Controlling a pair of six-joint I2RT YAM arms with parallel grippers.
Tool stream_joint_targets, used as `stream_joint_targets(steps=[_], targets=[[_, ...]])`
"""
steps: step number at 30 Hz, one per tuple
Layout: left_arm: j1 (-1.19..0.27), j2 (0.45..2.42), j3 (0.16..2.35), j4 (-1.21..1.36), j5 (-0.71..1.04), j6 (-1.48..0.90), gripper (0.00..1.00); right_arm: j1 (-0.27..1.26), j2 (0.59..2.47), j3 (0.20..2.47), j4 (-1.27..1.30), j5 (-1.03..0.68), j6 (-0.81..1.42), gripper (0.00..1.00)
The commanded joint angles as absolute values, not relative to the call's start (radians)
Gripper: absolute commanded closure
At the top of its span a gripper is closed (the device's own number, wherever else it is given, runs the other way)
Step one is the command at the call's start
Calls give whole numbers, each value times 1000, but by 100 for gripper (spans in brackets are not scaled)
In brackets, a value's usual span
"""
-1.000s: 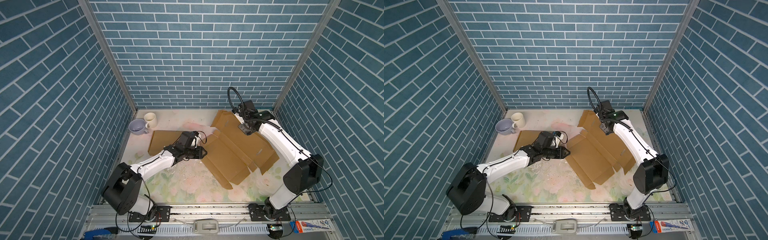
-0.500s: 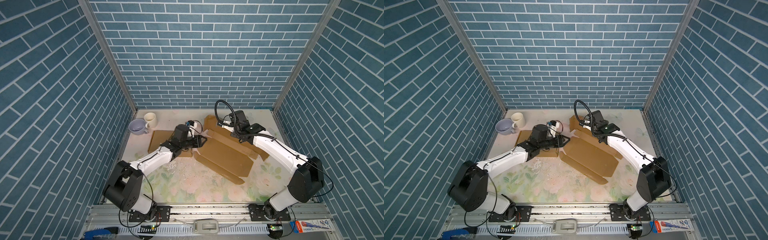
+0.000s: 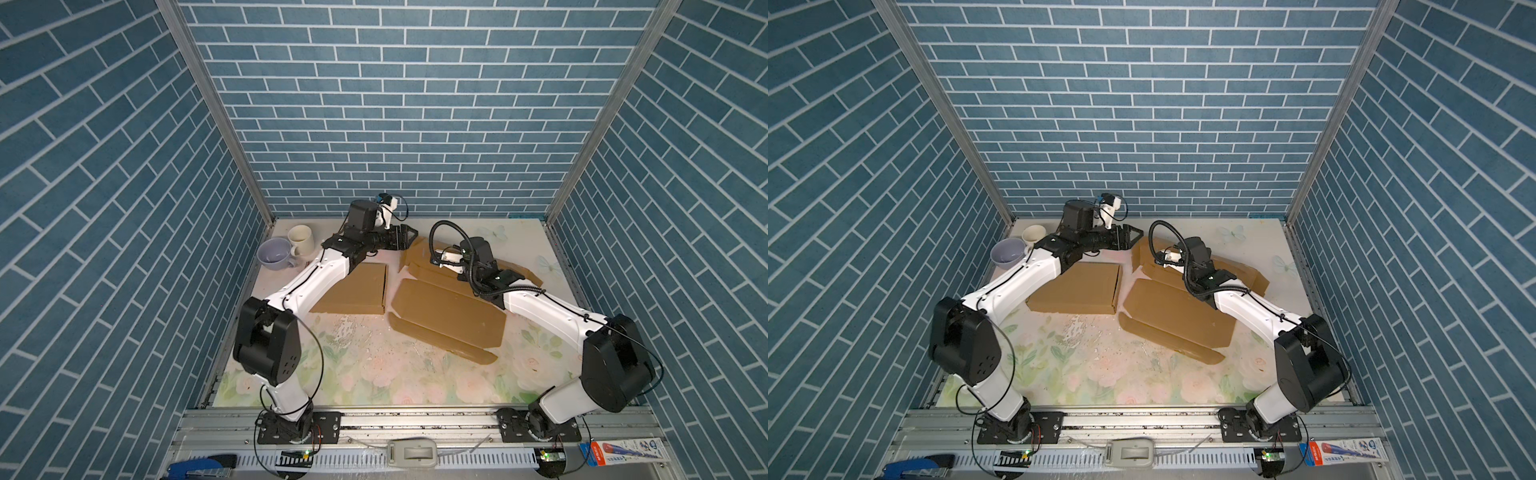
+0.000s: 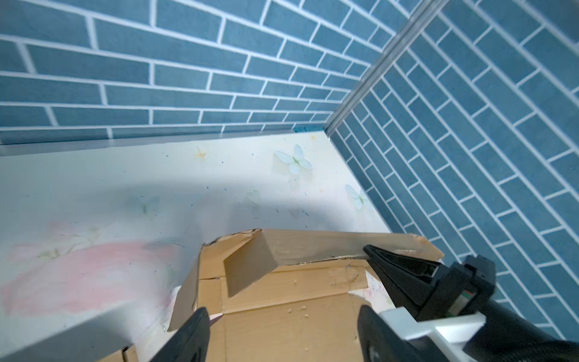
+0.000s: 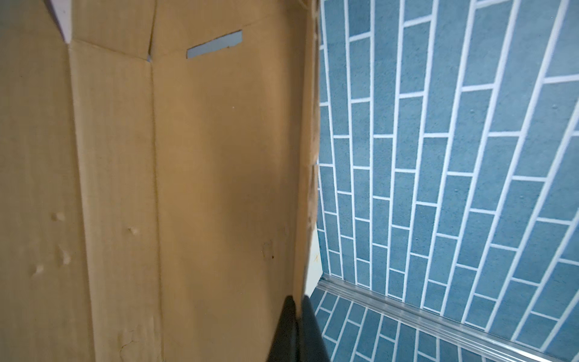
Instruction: Fold the paper box
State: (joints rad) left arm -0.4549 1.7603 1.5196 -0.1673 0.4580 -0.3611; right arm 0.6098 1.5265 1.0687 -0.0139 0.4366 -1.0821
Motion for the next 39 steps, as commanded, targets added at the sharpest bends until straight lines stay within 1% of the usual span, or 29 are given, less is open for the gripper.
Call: stream_joint_targets(steps=[1, 5, 9, 11, 15, 20, 26, 28, 31, 33, 34, 37, 39], targets=[[-489, 1844, 1619, -307, 469, -301, 24, 602, 1533, 1035, 66, 383, -1128, 100], [-492, 1910, 1684, -342, 469, -307, 26, 594, 1550, 1024, 102, 376, -1140, 100], [-493, 1960, 1726, -364, 474, -321, 30, 592, 1569, 987, 206, 395, -1169, 100], [-493, 1973, 1732, -361, 481, -331, 34, 594, 1581, 962, 284, 415, -1183, 100], [-483, 1981, 1730, -361, 483, -333, 37, 595, 1599, 906, 432, 435, -1205, 100], [-474, 2006, 1734, -351, 514, -360, 42, 612, 1675, 829, 655, 470, -1272, 100], [-456, 2018, 1754, -379, 539, -350, 46, 621, 1726, 814, 745, 487, -1302, 100], [-412, 1984, 1768, -408, 530, -324, 46, 621, 1725, 812, 747, 486, -1305, 100], [-320, 1899, 1711, -315, 536, -342, 44, 617, 1704, 805, 732, 470, -1306, 100], [-276, 1878, 1706, -307, 535, -334, 42, 614, 1700, 805, 727, 463, -1307, 100], [-258, 1879, 1708, -308, 531, -322, 42, 613, 1701, 807, 732, 460, -1308, 100], [-230, 1913, 1715, -335, 448, -238, 41, 608, 1700, 803, 758, 456, -1325, 100], [-206, 1961, 1732, -339, 442, -221, 40, 605, 1692, 797, 788, 450, -1337, 100]])
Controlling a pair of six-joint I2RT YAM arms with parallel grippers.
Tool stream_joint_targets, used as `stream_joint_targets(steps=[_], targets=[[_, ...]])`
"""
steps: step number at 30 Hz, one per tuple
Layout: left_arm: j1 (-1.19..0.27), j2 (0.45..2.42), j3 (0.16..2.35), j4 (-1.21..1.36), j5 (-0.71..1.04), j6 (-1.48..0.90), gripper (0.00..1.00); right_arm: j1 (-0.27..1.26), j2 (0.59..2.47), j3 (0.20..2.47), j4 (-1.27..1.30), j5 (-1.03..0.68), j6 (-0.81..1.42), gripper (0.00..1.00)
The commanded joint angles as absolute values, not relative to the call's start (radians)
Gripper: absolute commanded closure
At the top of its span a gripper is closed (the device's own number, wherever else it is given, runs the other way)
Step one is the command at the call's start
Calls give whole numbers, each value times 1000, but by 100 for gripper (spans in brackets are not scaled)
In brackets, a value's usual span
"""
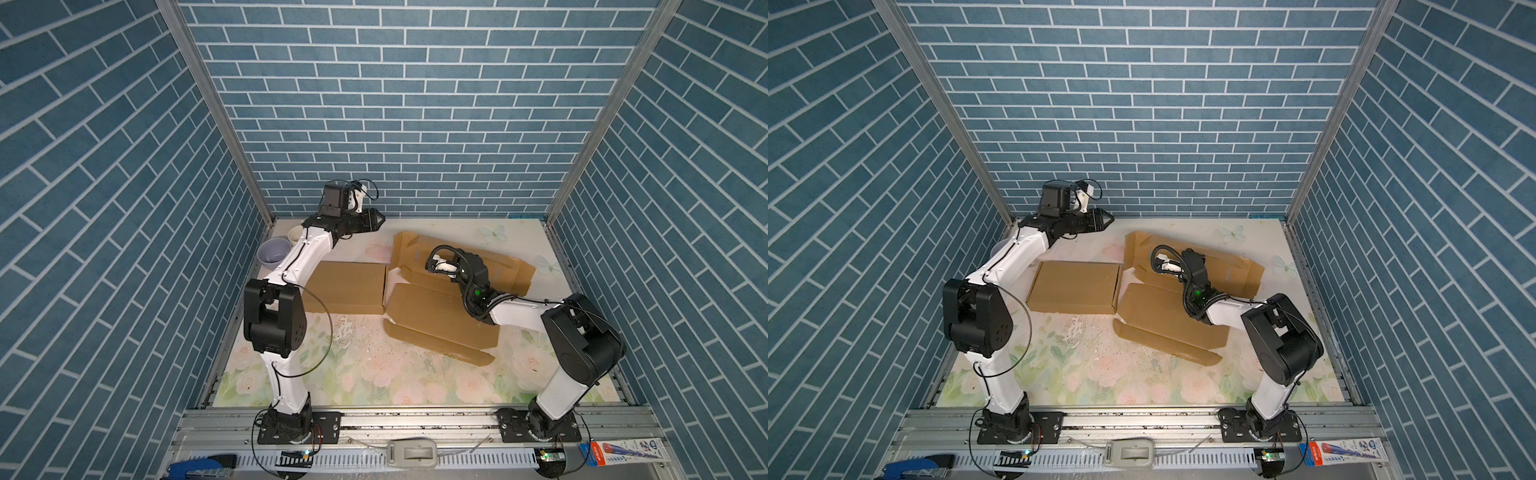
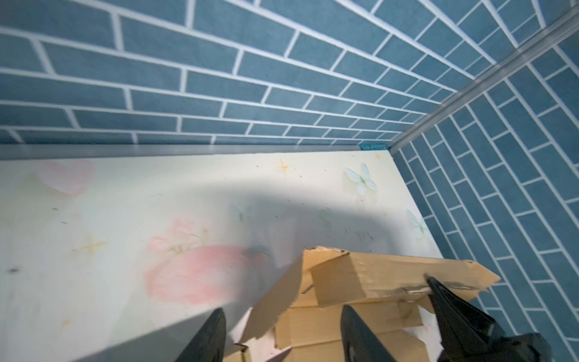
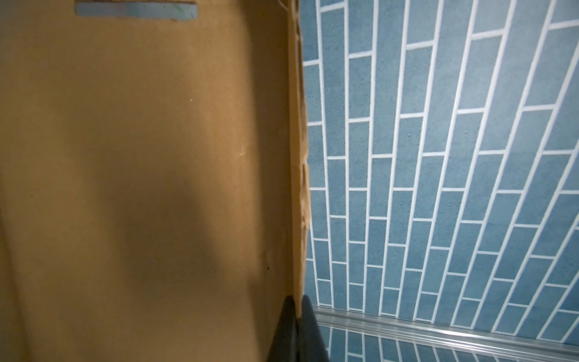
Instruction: Fold the paper box
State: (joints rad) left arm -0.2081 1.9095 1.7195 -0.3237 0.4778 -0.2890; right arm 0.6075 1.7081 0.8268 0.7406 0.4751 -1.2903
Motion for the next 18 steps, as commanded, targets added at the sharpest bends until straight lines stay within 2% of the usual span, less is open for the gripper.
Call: stream_joint_targets(steps=[1, 7, 12, 18], targets=[[-195, 1993, 1741, -329, 447, -223, 40, 604, 1683, 791, 799, 442, -1340, 100], [-228, 2167, 1871, -317, 499, -188, 37, 601, 1659, 769, 845, 405, -1367, 100], [-267, 2298, 2021, -450, 555, -99, 35, 601, 1667, 767, 888, 399, -1394, 100], [-296, 2273, 1949, -457, 691, -13, 35, 591, 1647, 751, 905, 387, -1407, 100]])
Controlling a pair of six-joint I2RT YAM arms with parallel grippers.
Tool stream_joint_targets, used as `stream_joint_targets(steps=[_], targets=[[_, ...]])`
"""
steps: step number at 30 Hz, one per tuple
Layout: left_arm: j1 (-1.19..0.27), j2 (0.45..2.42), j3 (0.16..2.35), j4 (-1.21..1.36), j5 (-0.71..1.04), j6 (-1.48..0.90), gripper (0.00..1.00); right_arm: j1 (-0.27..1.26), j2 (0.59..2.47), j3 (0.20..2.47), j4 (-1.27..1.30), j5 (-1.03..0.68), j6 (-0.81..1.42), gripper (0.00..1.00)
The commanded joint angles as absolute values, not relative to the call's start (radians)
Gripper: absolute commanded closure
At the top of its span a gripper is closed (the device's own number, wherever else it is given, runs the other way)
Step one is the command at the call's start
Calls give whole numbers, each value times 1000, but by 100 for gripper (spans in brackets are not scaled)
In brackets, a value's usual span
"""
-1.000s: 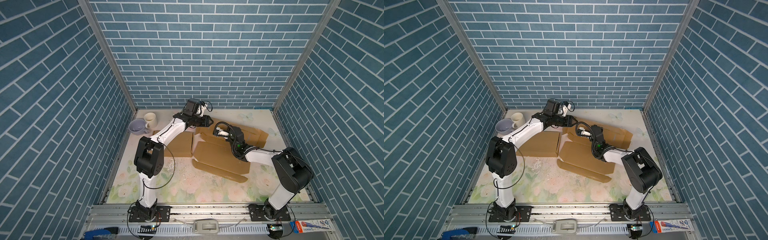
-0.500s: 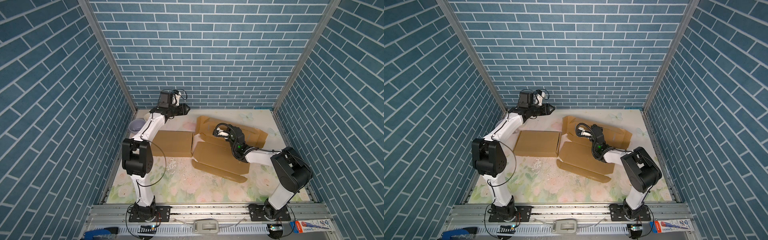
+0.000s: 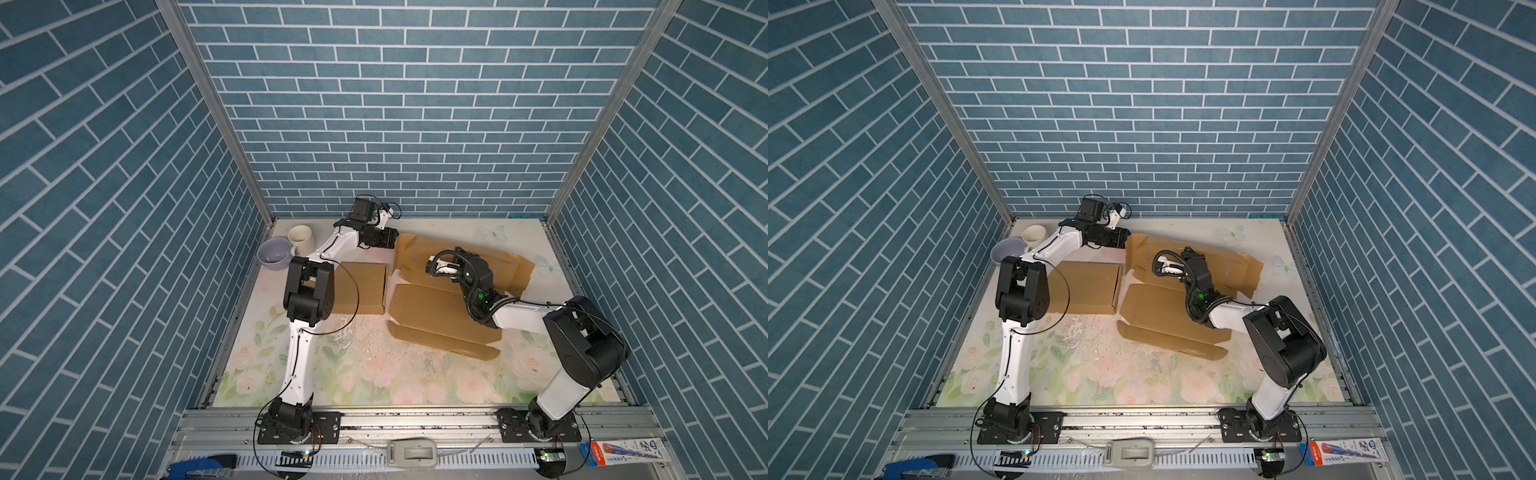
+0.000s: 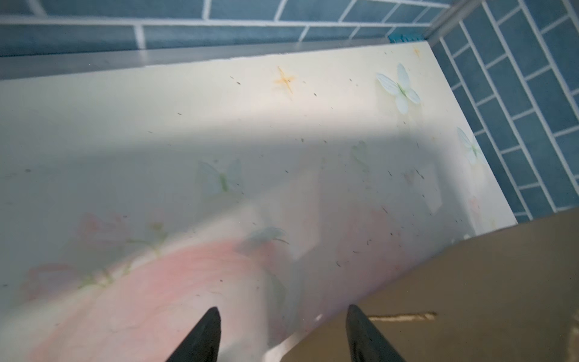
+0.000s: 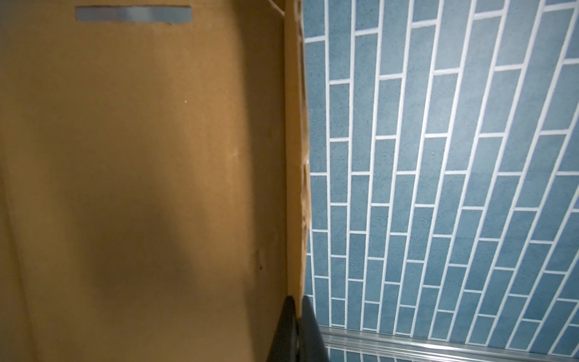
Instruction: Fold the paper box
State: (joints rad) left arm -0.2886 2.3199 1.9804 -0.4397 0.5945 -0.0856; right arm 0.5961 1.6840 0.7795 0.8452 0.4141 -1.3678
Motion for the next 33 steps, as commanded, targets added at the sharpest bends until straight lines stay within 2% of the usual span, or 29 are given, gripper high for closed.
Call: stream_joint_targets(steps=[1, 8, 14, 33], targets=[[-295, 2251, 1919, -432, 708, -7, 35, 591, 1641, 746, 905, 383, -1408, 100], [-312, 2161, 1778, -403, 742, 31, 37, 594, 1595, 713, 854, 377, -1408, 100], [-316, 2114, 1693, -410, 758, 76, 35, 599, 1586, 704, 833, 377, -1401, 100], [-345, 2111, 1674, -478, 812, 176, 30, 602, 1584, 704, 796, 355, -1373, 100]])
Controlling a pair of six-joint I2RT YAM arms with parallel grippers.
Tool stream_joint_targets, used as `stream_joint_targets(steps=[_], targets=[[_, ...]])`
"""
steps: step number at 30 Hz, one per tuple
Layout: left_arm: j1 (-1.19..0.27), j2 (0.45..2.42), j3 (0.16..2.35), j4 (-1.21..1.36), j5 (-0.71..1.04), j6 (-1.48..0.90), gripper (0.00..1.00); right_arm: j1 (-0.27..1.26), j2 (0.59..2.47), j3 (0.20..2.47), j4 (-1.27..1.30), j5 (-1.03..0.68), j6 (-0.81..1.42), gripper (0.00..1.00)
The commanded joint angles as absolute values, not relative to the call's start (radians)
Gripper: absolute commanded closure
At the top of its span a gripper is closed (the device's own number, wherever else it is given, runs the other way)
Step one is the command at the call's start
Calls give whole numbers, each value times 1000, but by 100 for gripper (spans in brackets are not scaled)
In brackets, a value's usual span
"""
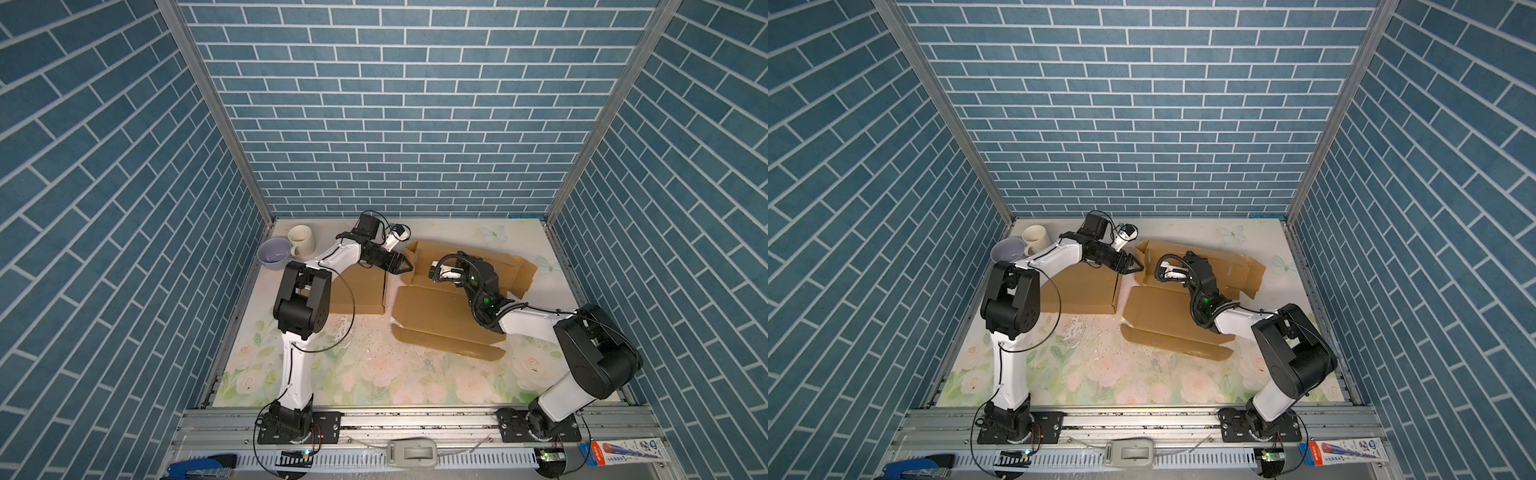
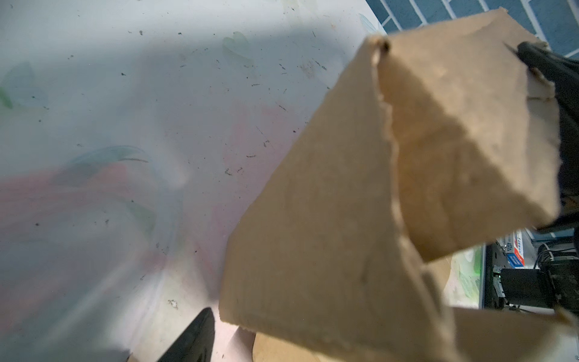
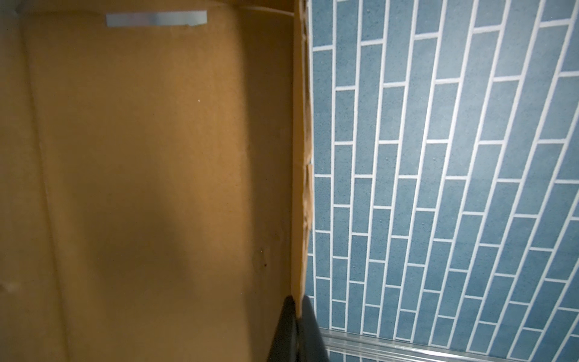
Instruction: Fold the paper box
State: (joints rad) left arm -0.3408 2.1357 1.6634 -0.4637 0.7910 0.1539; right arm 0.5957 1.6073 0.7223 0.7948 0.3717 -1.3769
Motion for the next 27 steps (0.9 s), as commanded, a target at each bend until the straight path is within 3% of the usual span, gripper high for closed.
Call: stream_joint_targets(steps=[1, 13, 19, 27], targets=[[-348, 2112, 1675, -465, 801, 176, 31, 601, 1587, 705, 800, 356, -1373, 100], [-382, 2023, 1467, -42, 644, 60, 54, 603, 1581, 718, 754, 347, -1349, 100], [-393, 1990, 1357, 202, 565, -21, 55, 605, 1566, 730, 705, 342, -1321, 100], [-432, 1991, 1281, 346, 471, -54, 58, 607, 1537, 771, 596, 332, -1239, 100]])
